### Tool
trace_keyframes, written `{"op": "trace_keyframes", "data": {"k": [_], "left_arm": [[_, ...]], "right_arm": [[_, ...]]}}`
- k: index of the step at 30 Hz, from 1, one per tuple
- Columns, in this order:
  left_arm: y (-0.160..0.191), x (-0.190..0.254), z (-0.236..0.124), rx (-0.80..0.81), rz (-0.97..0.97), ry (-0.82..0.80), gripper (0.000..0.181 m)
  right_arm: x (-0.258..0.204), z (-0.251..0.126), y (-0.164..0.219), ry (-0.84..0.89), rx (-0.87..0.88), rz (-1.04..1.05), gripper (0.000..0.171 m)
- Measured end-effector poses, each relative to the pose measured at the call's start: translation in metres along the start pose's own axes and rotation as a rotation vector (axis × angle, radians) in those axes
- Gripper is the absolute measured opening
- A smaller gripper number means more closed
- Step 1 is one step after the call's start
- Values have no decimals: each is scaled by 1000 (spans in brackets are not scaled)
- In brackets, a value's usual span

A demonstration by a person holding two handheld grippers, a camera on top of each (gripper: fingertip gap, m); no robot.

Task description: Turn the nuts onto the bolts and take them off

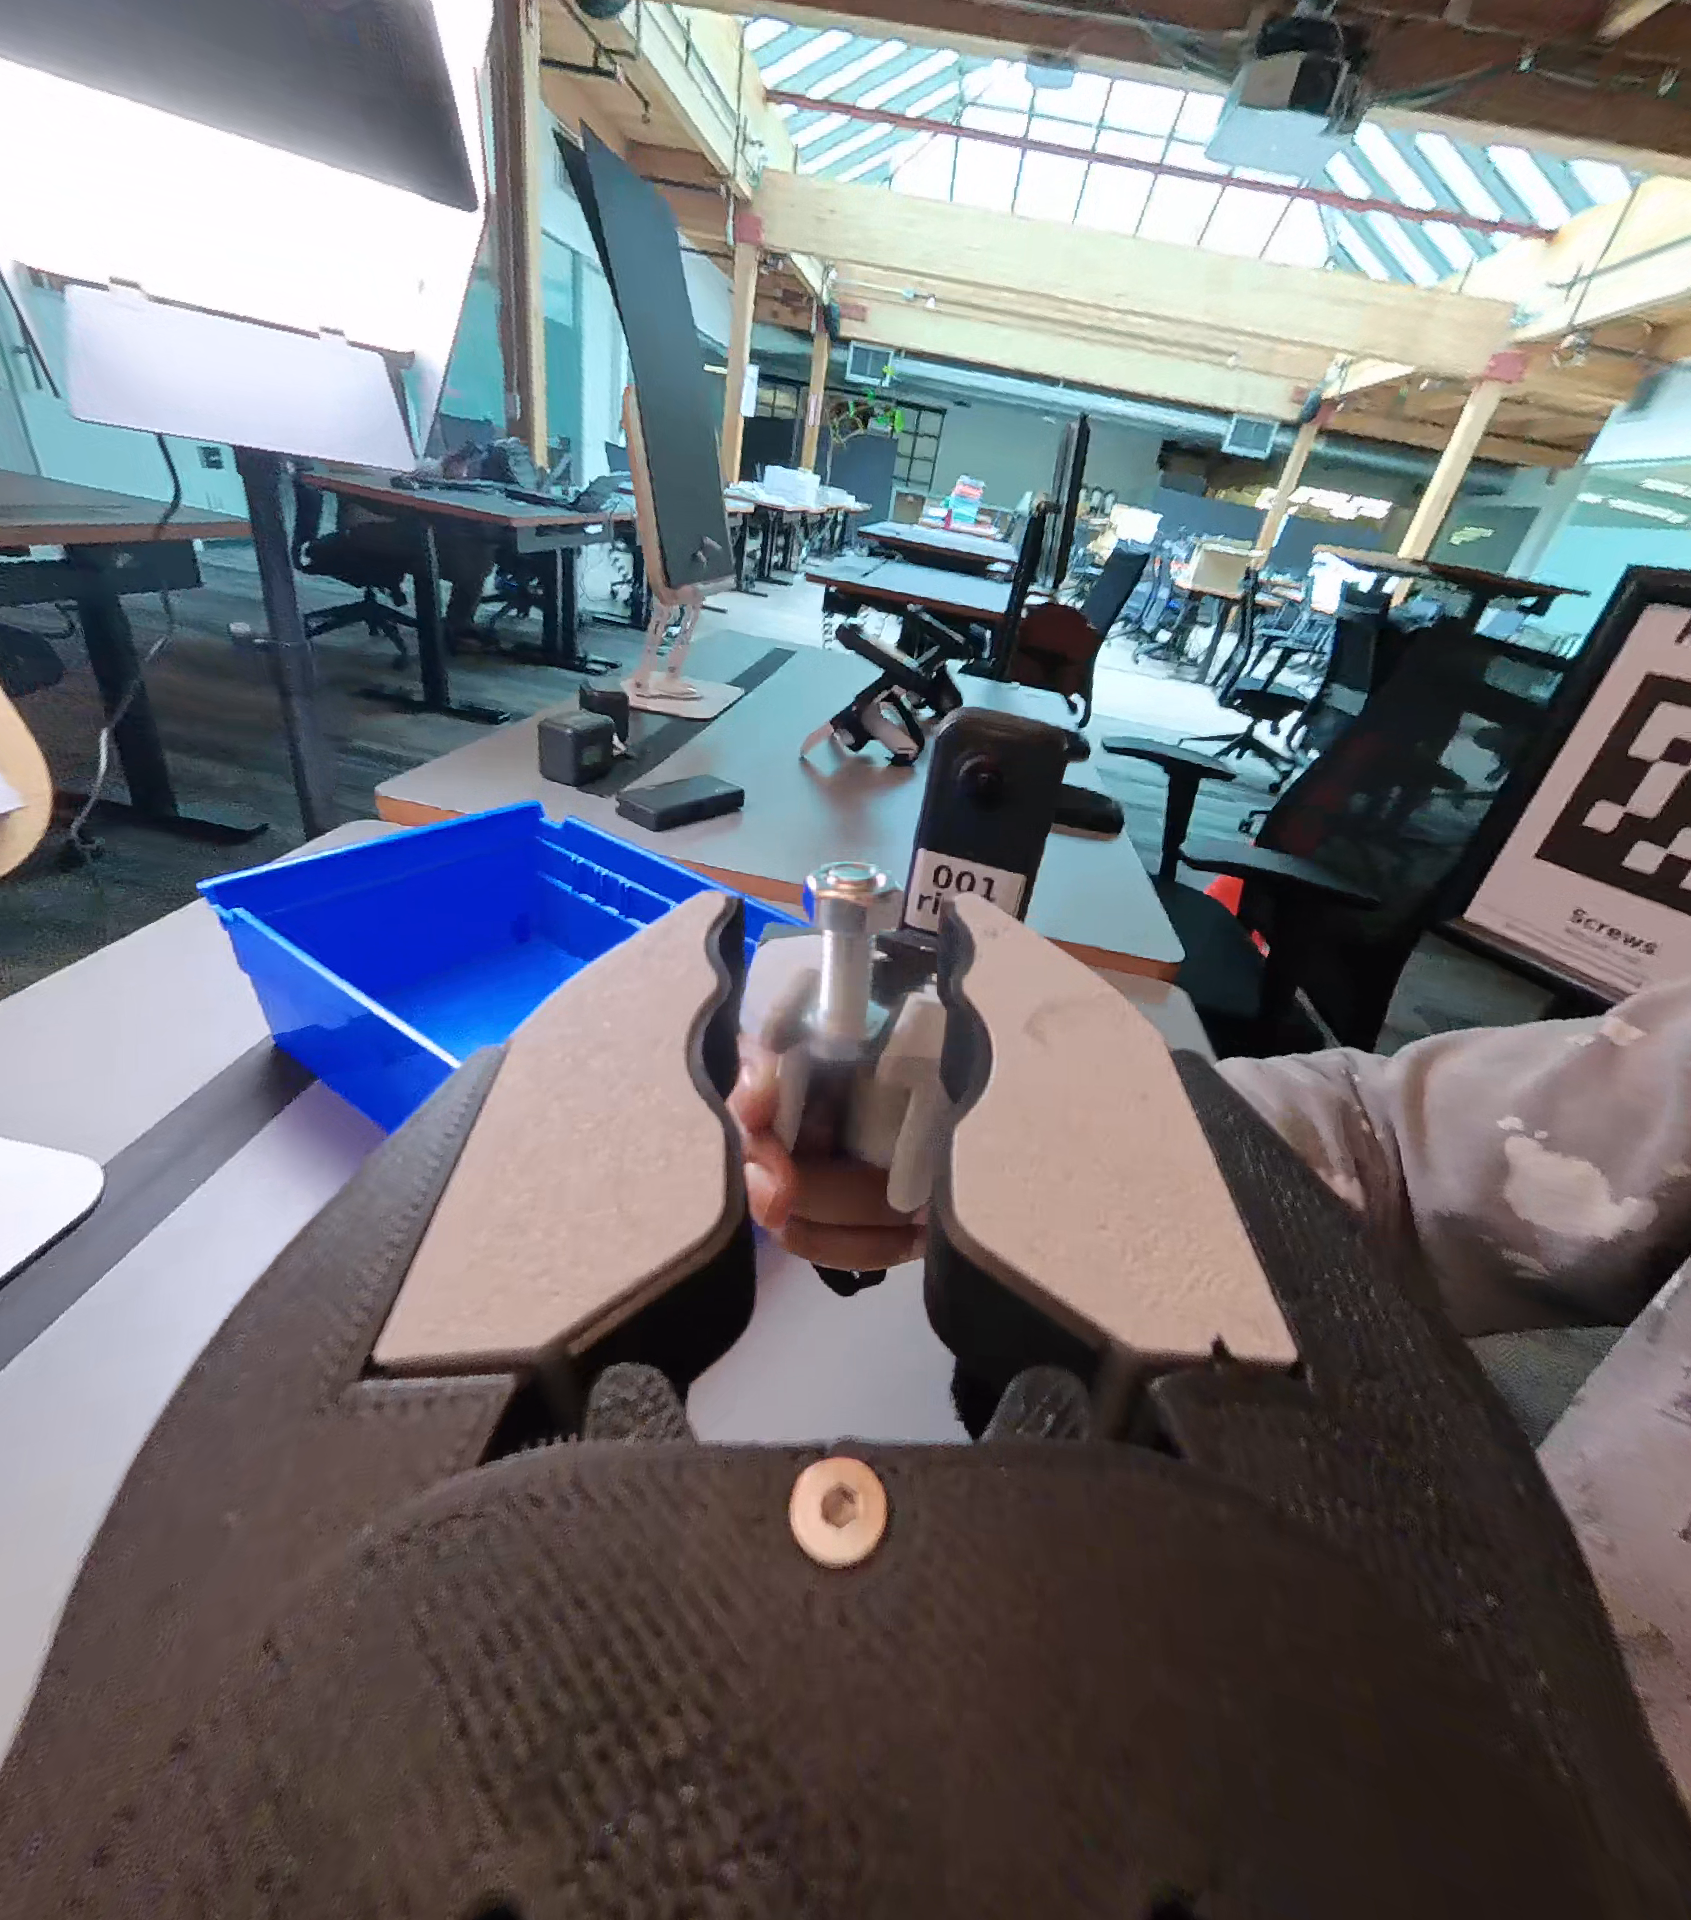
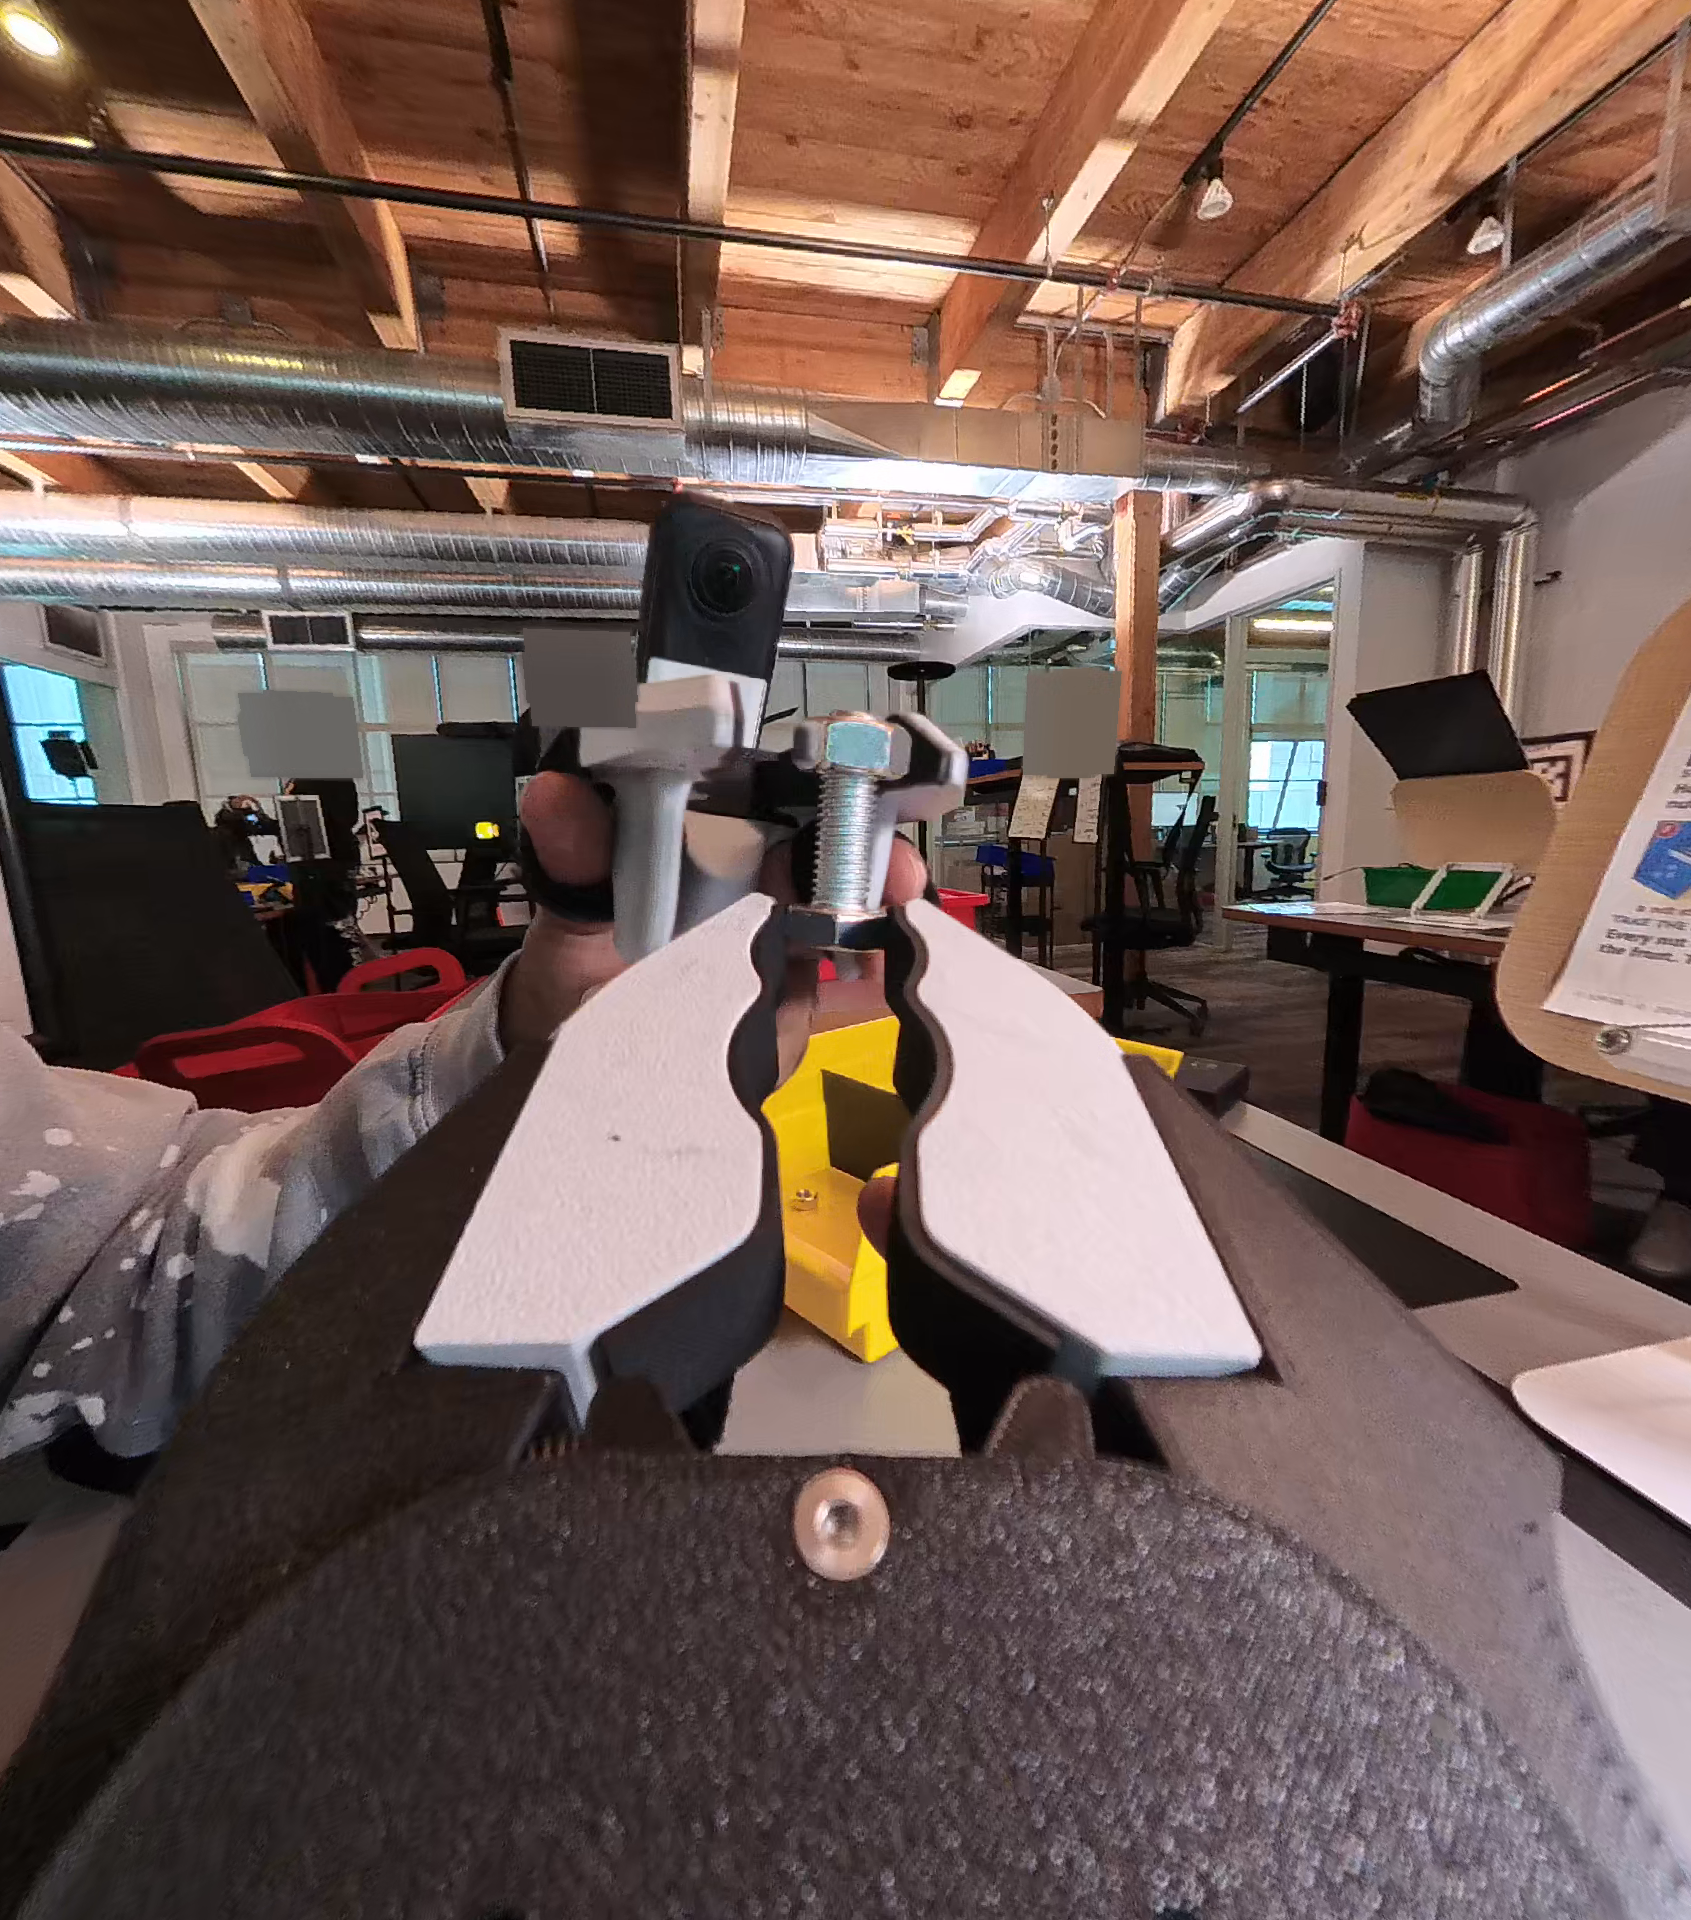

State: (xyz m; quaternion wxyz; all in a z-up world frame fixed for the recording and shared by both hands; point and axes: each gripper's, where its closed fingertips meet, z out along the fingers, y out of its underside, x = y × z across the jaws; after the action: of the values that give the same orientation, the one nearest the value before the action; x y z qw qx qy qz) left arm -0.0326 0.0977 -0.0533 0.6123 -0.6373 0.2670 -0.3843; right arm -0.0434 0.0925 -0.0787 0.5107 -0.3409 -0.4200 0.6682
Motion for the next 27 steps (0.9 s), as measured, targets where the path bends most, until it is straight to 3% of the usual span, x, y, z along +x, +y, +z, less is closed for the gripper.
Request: {"op": "trace_keyframes", "data": {"k": [3, 4, 5, 12, 16, 18, 19, 27], "left_arm": [[-1, -6, -2, 2, -15, -21, 28], [-2, -12, -4, 2, -39, -51, 13], [-4, -21, -9, 24, -12, -105, 10], [-8, -5, -9, 39, -38, 1, 31], [1, -7, -2, 1, -30, -13, 33], [1, -27, -8, 11, -63, -113, 7], [3, -36, -12, 7, -56, -154, 5], [0, -6, -2, 10, -55, -7, 33]], "right_arm": [[-3, 1, -2, -11, 8, 5, 18], [-2, -2, -4, -18, 24, 15, 18], [-3, -4, -8, -39, 44, 21, 18], [1, -3, -4, -8, 34, 12, 18], [-3, 0, -4, -9, 36, 13, 18], [-5, -1, -9, -31, 60, 19, 18], [-7, -2, -12, -46, 68, 29, 18], [0, -2, -7, -8, 49, 21, 18]]}}
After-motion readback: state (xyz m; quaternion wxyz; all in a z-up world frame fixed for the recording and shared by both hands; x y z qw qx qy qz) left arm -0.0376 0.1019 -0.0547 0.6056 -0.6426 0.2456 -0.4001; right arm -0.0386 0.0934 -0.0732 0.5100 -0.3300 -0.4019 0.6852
